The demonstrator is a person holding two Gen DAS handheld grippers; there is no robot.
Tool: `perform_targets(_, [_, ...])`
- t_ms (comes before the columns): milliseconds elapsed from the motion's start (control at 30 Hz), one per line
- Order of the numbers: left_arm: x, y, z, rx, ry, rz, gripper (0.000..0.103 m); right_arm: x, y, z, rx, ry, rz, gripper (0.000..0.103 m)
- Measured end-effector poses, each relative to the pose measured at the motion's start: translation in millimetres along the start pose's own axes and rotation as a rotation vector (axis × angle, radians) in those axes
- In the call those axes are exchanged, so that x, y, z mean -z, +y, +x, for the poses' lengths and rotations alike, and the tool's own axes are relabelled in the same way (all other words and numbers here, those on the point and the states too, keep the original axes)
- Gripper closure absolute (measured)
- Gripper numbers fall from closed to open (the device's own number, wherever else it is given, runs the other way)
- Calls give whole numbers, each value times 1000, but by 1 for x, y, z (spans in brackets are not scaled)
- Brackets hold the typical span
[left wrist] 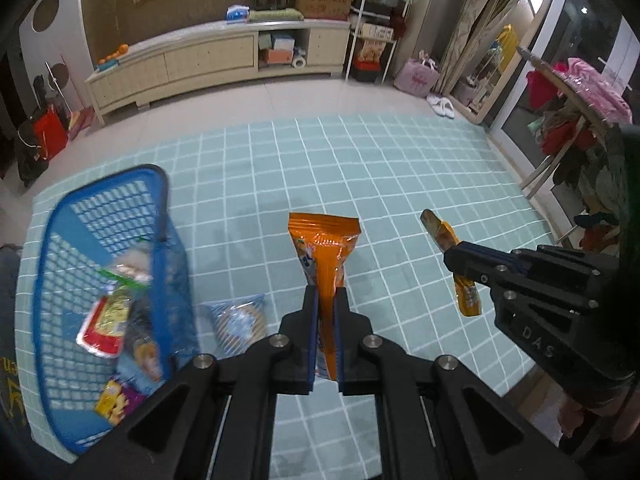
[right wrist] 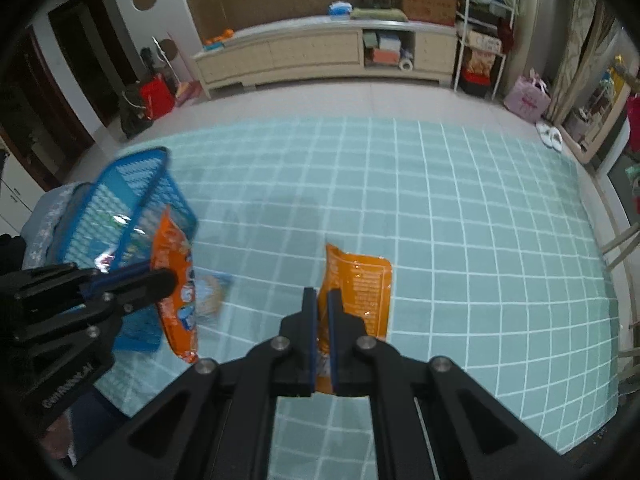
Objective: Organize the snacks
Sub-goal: 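Lift the sausage stick and orange bag and carry both over the basket, then open both tools to drop the sausage stick and orange bag in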
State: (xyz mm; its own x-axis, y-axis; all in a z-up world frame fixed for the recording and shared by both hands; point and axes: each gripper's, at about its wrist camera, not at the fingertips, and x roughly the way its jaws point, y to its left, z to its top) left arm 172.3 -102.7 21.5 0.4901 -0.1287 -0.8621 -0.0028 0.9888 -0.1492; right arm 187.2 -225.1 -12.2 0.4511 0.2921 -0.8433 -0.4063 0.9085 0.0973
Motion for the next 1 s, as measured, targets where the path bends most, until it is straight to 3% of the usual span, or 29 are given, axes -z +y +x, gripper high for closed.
perform_targets(267, [15, 32, -60, -10, -80, -7, 97, -6, 58, -36, -40, -64, -58, 96])
perform_targets(533, [31, 91, -99, -49, -128, -45, 97, -9, 110, -40, -85, -82, -97, 96])
perform_targets(700, [42, 135, -111, -75, -131, -76, 97, -17, 153, -28, -113, -68, -135, 96])
perform_targets(1000, [58, 179, -104, -100, -107, -112, 97, -20, 203, 1, -157, -19, -176, 96])
